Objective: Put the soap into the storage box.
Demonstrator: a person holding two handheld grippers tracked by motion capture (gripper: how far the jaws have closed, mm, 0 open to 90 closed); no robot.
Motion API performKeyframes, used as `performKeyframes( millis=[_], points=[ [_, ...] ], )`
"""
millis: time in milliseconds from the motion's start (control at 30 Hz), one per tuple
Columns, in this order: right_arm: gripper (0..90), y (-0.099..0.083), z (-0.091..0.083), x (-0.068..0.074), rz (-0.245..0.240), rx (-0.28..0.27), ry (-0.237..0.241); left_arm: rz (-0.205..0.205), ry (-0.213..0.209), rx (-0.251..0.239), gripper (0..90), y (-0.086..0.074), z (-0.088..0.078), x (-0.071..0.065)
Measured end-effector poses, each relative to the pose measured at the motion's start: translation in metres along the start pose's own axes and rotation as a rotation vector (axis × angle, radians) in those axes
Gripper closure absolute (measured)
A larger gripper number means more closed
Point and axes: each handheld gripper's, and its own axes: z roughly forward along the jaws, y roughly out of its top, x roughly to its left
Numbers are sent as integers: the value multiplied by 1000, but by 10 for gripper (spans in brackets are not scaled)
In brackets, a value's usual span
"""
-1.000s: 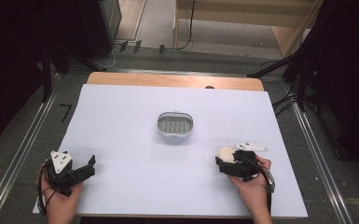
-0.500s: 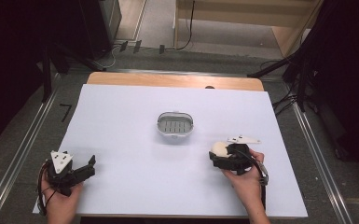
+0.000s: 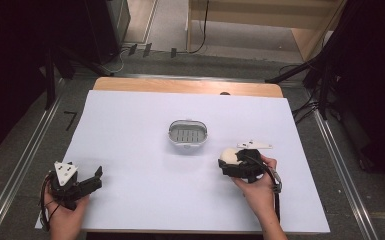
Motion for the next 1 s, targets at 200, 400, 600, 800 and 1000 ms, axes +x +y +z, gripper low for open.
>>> performKeyframes(
  millis=[200,400,600,800,1000],
  points=[
    [252,6,2,4,-2,-1,6,0,0,0,77,0,0,0],
    [252,13,4,7,-7,-4,13,0,0,0,77,0,0,0],
    [252,20,6,11,-12,-8,23,-1,1,0,77,0,0,0],
    [252,25,8,15,-19,-6,29,0,0,0,77,0,0,0],
    [252,30,10,18,-23,-7,34,0,1,1,77,0,0,0]
  ],
)
